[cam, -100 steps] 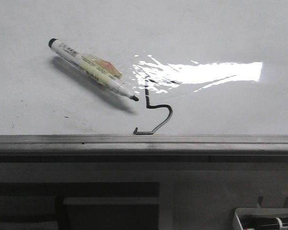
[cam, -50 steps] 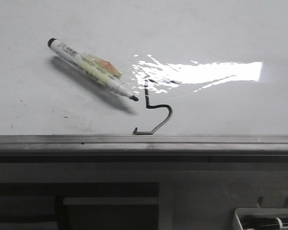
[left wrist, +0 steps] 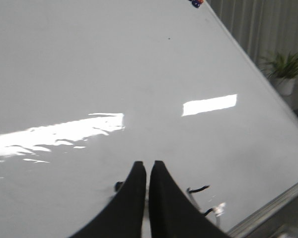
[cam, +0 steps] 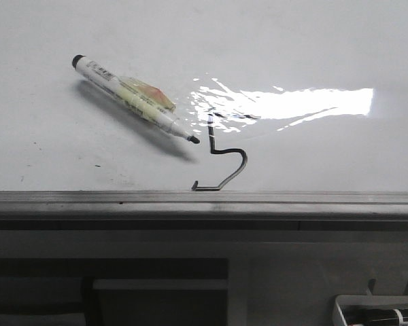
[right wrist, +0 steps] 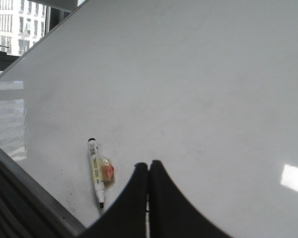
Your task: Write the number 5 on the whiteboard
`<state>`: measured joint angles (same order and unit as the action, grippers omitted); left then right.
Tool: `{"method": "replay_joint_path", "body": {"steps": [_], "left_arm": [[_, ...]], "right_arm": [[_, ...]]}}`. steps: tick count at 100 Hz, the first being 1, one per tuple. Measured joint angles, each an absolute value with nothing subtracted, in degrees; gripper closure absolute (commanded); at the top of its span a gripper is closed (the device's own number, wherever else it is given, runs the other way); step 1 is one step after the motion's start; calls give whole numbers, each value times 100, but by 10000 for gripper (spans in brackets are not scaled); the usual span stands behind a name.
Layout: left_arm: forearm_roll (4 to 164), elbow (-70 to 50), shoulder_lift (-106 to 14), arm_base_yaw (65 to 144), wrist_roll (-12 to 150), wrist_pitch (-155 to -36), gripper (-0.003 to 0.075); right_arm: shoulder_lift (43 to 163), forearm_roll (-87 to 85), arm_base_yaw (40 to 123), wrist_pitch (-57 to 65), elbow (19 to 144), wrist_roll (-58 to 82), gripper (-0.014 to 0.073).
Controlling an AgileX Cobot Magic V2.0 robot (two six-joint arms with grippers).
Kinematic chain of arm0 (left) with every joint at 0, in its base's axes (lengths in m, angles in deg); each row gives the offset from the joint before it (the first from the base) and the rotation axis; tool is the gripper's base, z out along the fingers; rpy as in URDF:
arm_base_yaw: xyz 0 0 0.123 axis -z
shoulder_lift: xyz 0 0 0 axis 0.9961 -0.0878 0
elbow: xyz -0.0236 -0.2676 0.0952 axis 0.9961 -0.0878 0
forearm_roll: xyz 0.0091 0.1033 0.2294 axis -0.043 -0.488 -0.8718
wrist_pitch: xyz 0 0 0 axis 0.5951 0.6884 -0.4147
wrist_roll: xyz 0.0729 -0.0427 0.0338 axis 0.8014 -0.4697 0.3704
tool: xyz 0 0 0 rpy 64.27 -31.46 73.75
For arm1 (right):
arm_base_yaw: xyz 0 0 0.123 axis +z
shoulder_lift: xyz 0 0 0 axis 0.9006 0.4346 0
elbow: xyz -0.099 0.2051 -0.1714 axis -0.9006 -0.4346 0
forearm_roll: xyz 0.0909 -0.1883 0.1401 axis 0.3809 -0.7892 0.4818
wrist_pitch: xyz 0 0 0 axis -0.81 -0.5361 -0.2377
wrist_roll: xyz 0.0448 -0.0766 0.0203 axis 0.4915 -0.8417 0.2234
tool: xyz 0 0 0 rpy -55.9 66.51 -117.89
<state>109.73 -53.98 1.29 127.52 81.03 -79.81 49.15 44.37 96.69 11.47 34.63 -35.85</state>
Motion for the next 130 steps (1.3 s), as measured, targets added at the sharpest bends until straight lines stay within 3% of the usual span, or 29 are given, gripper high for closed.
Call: {"method": "replay_joint_path", "body": {"steps": [14,26,45,67,130], "left_arm": [[9256,-5927,733,11695,7379,-8510,741],[7639,-6335,1182,10543,5335,-8932,741],[6759,-6674,1210,9206,3317,-9614,741],[6639,-6760,1210,8998,3068,-10182,741],[6707,-6760,1210,8989,3050,-10209,741]], "right_arm": [[4915,4437,9669,1147,3463,-3585,657],[4915,4437,9669,1158,3463,-3585,657],[4915,4437,9669,1156,3463,-3585,657],[4915,4437,9669,1156,3463,-3585,657],[4915,4437,9669,1156,3463,-3575,657]]}}
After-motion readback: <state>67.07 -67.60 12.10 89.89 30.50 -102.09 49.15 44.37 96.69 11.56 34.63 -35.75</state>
